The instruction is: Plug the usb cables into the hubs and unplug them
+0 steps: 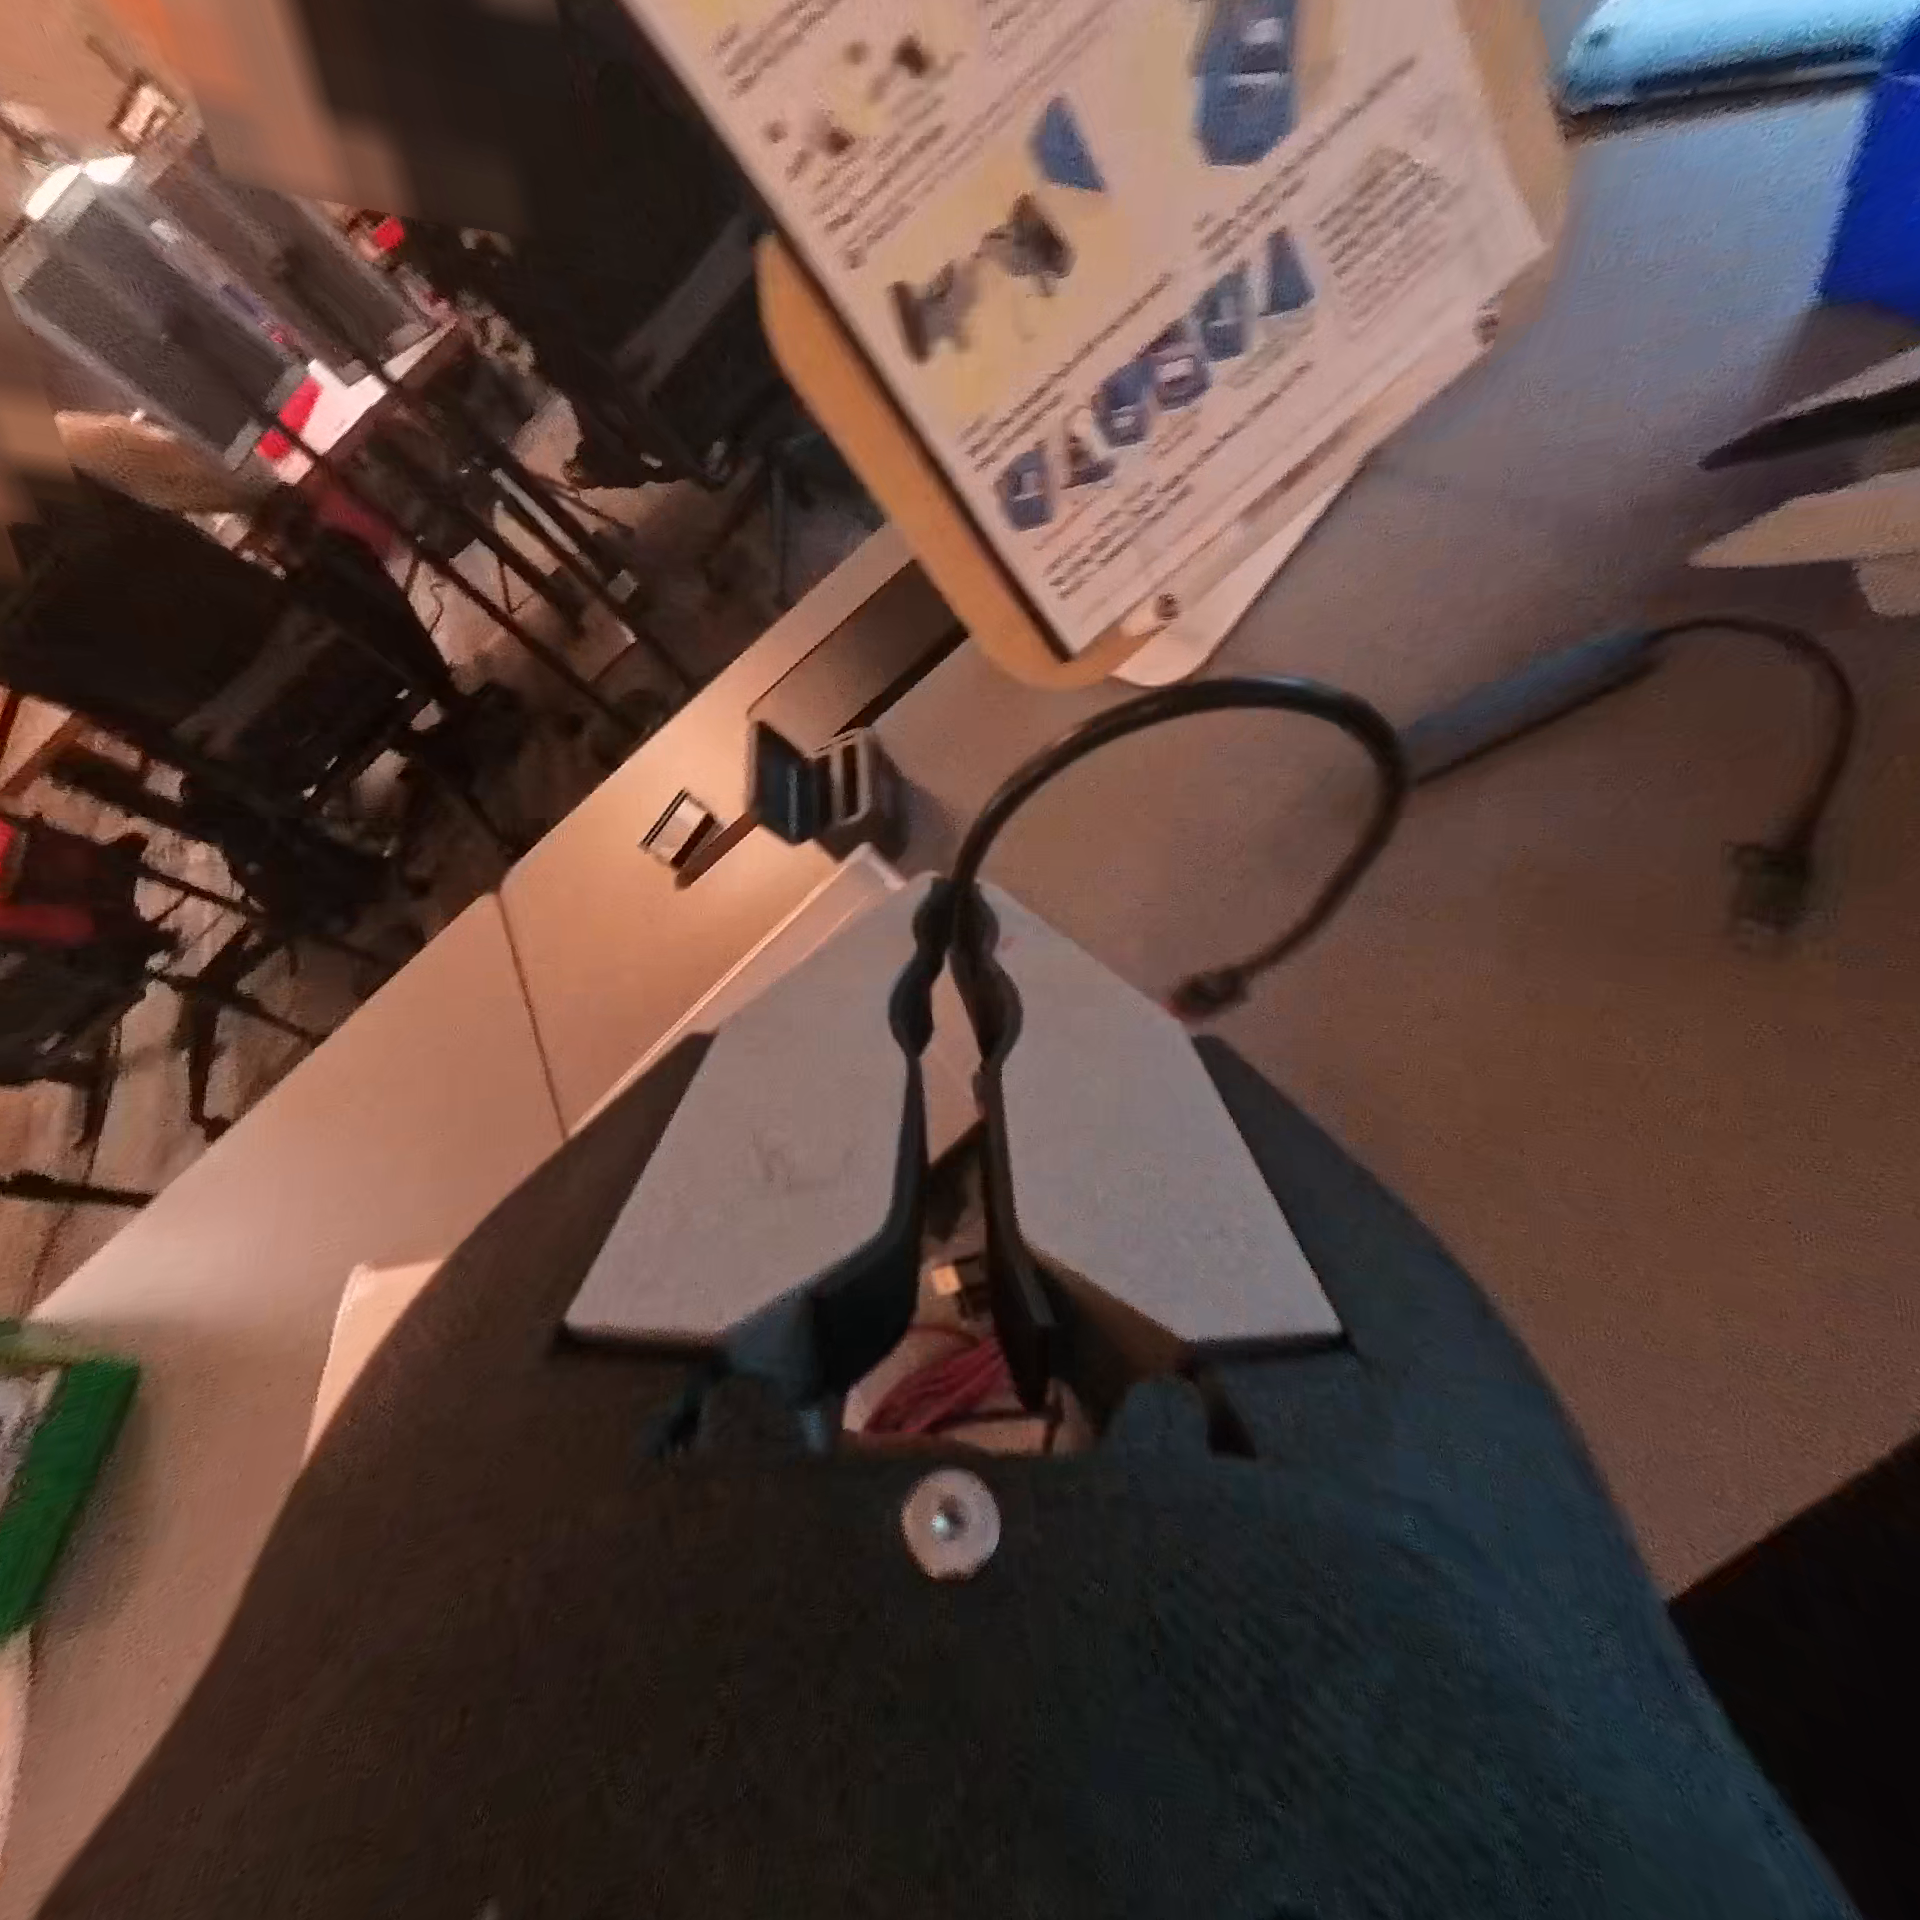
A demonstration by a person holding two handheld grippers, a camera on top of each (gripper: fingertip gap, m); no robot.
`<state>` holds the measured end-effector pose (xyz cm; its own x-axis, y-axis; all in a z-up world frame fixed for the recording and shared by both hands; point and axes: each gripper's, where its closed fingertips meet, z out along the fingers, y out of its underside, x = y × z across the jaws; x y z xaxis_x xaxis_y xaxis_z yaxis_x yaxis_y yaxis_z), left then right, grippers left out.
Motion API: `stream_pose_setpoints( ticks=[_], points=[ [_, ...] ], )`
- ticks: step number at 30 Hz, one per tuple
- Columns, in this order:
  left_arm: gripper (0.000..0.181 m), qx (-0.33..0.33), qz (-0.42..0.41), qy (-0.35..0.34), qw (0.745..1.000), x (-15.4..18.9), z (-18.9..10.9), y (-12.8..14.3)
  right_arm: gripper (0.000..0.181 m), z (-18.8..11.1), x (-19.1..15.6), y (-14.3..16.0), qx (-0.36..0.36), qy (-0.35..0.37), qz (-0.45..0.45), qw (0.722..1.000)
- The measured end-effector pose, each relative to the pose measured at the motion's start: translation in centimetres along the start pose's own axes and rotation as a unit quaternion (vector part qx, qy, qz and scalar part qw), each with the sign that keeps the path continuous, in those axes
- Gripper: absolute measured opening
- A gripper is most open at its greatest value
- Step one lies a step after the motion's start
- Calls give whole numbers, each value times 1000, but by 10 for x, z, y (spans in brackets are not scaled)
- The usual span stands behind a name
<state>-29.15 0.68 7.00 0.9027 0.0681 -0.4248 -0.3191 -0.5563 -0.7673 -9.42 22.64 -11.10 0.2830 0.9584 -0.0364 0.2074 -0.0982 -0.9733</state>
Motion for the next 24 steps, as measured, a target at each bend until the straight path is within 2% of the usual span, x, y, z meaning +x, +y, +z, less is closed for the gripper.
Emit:
stream_pose_setpoints(
  ticks=[3, 8, 9, 11, 12, 13, 14, 15, 16, 18, 19, 24],
  points=[
    [0, -33, 55, 31, 997, 54, 37, -7, 42, -2, 6, 1, 1, 13, 2, 1000],
    [0, -124, 91, 93, 984, 131, 115, 26, 43, -7, 20, -3, 13, 25, 32, 999],
    [2, -136, 85, 109, 981, 145, 126, 32, 43, -8, 21, -4, 15, 23, 39, 999],
    [22, -143, 64, 130, 979, 165, 142, 39, 44, -9, 21, -6, 19, 17, 48, 999],
    [27, -139, 53, 139, 979, 174, 148, 40, 44, -9, 21, -7, 21, 14, 49, 998],
    [20, -132, 46, 152, 978, 183, 152, 40, 44, -9, 20, -7, 22, 12, 48, 999],
    [2, -125, 42, 160, 978, 190, 155, 40, 44, -9, 18, -8, 21, 9, 45, 999],
    [1, -121, 39, 165, 978, 195, 157, 42, 44, -9, 17, -8, 20, 7, 42, 999],
    [6, -121, 36, 171, 977, 201, 159, 46, 45, -9, 15, -8, 19, 3, 39, 999],
    [31, -118, 23, 180, 976, 208, 160, 52, 47, -8, 10, -7, 14, -5, 32, 999],
    [36, -112, 13, 183, 977, 210, 160, 53, 48, -7, 8, -6, 11, -10, 28, 999],
    [37, -86, -43, 194, 976, 209, 183, 62, 50, 0, -3, 5, -24, -43, 17, 999]
  ],
)
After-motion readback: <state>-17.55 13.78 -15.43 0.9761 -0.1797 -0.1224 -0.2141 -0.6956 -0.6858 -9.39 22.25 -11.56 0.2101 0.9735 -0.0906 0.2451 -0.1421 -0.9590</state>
